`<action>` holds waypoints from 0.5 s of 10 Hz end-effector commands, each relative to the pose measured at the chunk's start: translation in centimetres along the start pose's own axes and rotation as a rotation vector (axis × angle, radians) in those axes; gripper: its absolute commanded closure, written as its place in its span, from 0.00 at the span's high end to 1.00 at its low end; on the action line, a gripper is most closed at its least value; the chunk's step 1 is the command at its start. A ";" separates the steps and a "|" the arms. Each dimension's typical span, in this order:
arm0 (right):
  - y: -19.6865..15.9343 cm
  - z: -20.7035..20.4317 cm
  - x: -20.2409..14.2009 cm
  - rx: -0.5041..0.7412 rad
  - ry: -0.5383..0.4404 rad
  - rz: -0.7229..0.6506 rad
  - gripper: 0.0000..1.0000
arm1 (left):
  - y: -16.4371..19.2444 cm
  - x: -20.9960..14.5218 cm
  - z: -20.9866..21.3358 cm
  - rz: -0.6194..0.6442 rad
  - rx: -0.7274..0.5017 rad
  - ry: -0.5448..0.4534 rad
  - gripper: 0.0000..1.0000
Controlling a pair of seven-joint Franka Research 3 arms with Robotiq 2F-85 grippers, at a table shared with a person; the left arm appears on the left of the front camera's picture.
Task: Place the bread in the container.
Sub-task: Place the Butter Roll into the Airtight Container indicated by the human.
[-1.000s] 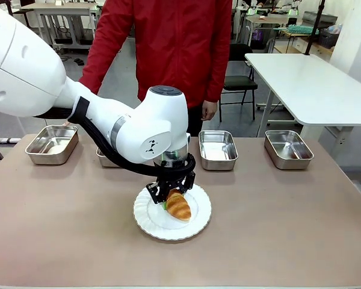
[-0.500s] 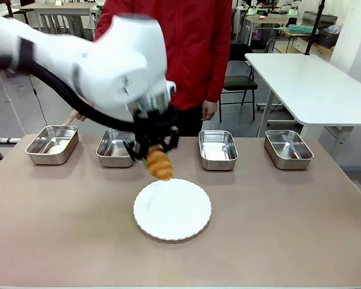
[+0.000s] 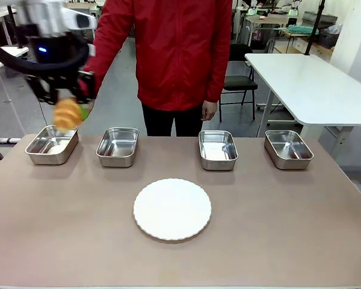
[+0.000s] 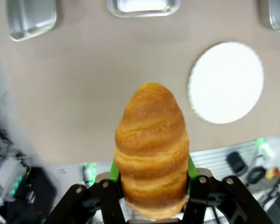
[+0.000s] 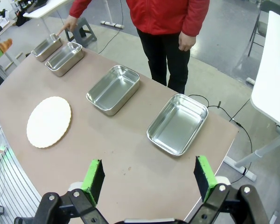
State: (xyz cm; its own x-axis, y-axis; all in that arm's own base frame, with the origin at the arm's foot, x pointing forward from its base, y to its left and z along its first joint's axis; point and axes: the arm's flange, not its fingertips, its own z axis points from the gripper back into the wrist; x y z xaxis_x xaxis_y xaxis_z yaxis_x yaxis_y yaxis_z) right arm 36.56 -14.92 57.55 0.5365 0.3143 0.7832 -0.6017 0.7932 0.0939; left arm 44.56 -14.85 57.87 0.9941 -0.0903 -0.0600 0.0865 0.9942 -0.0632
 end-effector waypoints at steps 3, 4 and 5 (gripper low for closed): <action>-0.1 -0.1 0.1 0.012 -0.029 0.008 1.00 | 4.5 3.1 -1.2 -0.065 0.037 0.015 0.55; -0.1 -0.1 0.1 0.012 -0.029 0.008 1.00 | 5.2 1.3 -0.1 -0.096 0.051 0.013 0.55; -0.1 -0.1 0.1 0.012 -0.029 0.008 1.00 | 5.2 1.3 -0.1 -0.096 0.051 0.013 0.55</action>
State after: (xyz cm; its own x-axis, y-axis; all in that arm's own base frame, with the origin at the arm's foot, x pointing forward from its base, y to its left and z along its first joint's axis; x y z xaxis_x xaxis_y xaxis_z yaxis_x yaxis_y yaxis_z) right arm 36.57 -14.91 57.55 0.5368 0.3146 0.7828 -0.6016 0.7932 0.0938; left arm 47.14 -9.50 56.36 0.9792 -0.1882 -0.0761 0.1873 0.9821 -0.0188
